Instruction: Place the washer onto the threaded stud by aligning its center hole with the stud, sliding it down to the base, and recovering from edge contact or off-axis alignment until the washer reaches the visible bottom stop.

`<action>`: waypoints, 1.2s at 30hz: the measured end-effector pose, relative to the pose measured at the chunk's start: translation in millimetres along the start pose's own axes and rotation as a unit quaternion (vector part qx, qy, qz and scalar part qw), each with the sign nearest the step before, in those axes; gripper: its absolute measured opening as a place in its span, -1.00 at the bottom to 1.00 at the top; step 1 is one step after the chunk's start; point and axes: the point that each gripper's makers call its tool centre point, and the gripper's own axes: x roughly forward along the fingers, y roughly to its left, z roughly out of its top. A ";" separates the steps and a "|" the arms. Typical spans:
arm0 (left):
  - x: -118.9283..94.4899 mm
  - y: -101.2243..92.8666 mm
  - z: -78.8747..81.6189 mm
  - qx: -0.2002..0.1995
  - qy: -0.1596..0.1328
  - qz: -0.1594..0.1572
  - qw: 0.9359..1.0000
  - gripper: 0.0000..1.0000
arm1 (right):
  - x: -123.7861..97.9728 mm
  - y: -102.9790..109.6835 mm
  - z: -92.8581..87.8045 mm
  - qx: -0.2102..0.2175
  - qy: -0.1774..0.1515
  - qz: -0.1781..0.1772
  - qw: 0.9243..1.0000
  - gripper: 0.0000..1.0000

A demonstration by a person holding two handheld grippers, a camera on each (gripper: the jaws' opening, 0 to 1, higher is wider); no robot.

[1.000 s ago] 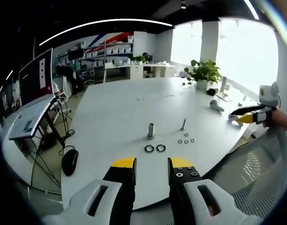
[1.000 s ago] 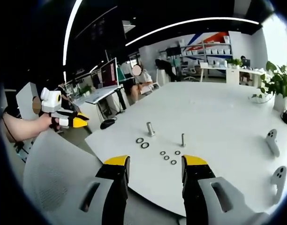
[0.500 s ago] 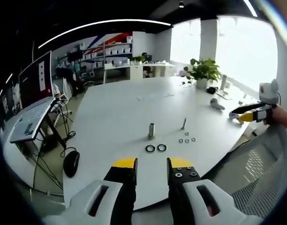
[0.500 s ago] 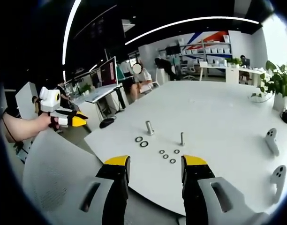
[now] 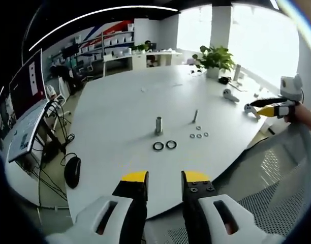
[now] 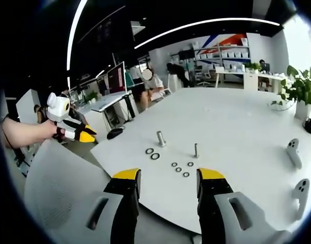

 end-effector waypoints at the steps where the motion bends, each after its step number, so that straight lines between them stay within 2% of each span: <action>1: 0.7 0.2 1.7 -0.004 0.002 -0.003 1.000 -0.53 | 0.0 -0.1 0.2 0.001 -0.001 0.000 1.000 -0.08; 6: 14.2 -0.8 11.4 0.013 0.016 -0.022 1.000 -0.53 | -1.0 -1.1 1.1 0.004 -0.005 -0.003 1.000 -0.08; 8: 26.9 -0.8 15.4 0.026 0.025 -0.028 0.999 -0.53 | -1.2 -1.9 1.3 0.006 -0.006 -0.004 1.000 -0.08; 13: 50.7 -7.8 23.2 0.026 0.034 -0.045 0.998 -0.53 | -1.4 -3.2 0.4 0.011 -0.005 -0.005 1.000 -0.07; 21: 81.2 -12.3 27.3 0.072 0.066 -0.065 0.993 -0.54 | -1.4 -2.8 1.2 0.009 -0.006 -0.006 1.000 -0.07; 25: 91.6 -9.3 25.7 0.091 0.083 -0.073 0.990 -0.54 | -0.6 -2.0 0.5 0.004 -0.002 -0.006 1.000 -0.07; 28: 97.0 -3.7 28.5 0.100 0.083 -0.075 0.989 -0.55 | 2.3 0.3 -5.2 -0.010 0.017 -0.005 1.000 -0.07; 32: 100.3 1.6 31.2 0.104 0.078 -0.086 0.988 -0.56 | -0.5 -2.7 -1.5 0.004 0.006 -0.009 1.000 -0.06; 36: 103.6 10.9 28.8 0.105 0.079 -0.095 0.987 -0.56 | -0.3 -3.2 0.0 -0.007 0.006 -0.017 1.000 -0.04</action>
